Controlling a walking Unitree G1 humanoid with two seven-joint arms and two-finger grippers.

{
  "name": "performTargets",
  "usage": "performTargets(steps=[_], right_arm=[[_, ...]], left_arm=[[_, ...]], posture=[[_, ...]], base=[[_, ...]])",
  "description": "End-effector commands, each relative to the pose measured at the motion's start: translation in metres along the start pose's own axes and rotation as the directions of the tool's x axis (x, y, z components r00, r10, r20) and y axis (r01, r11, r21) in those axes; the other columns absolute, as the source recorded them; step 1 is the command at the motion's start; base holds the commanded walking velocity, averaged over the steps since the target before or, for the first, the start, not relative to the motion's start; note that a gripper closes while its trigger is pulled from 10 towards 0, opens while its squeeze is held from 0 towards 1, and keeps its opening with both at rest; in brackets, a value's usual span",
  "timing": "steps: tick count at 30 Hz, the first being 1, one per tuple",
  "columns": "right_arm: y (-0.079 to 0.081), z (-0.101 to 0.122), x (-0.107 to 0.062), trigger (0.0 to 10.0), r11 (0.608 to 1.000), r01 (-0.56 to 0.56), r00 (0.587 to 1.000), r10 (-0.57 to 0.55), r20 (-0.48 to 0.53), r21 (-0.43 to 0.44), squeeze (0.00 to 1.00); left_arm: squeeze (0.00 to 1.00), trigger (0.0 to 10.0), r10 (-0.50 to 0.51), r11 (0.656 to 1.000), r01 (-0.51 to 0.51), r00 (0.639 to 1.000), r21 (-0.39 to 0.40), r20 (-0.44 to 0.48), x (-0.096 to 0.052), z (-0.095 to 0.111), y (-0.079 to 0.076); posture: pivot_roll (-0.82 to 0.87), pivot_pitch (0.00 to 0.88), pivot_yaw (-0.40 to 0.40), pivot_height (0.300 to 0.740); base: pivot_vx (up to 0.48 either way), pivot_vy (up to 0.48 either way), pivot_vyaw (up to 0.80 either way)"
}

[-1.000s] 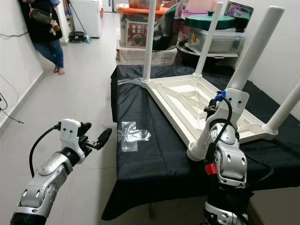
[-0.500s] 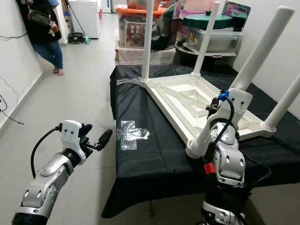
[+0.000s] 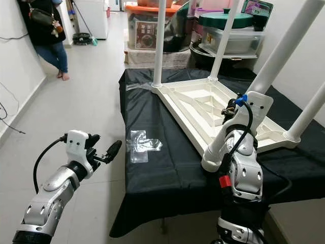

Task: Building children table

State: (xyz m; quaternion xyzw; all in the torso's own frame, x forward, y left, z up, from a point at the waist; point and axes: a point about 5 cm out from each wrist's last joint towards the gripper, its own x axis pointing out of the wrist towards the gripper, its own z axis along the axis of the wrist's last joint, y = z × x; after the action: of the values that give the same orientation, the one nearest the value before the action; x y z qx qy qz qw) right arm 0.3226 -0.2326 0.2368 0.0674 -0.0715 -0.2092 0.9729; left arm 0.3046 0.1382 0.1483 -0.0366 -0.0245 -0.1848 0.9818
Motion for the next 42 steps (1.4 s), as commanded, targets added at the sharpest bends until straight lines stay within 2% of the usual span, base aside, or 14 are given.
performTargets(steps=[1,8,39,42], right_arm=[[-0.001,-0.003,0.000,10.0,1.000,0.001,1.000,0.000,0.008,-0.026,0.03],[-0.007,-0.008,0.001,10.0,0.999,0.016,0.999,-0.015,0.028,-0.037,0.03],[-0.004,-0.022,0.002,10.0,0.998,-0.013,0.999,0.015,0.036,-0.055,0.04],[-0.003,-0.025,0.002,10.0,0.998,-0.018,1.000,0.019,0.011,-0.064,0.03]], left_arm=[[0.00,10.0,-0.007,1.000,0.007,1.000,0.012,0.003,0.001,0.001,-0.001],[0.00,10.0,-0.008,1.000,0.008,1.000,0.015,0.005,0.000,0.001,-0.001],[0.00,10.0,-0.007,1.000,0.007,1.000,0.013,0.002,-0.003,0.000,-0.001],[0.00,10.0,-0.007,1.000,0.007,1.000,0.013,0.001,-0.003,0.000,-0.001]], posture=[[0.04,0.000,-0.065,0.740],[0.05,0.000,-0.067,0.740],[0.05,0.000,-0.077,0.740],[0.06,0.000,-0.077,0.740]], base=[[0.000,0.000,0.00],[0.000,0.000,0.00],[0.000,0.000,0.00],[0.000,0.000,0.00]])
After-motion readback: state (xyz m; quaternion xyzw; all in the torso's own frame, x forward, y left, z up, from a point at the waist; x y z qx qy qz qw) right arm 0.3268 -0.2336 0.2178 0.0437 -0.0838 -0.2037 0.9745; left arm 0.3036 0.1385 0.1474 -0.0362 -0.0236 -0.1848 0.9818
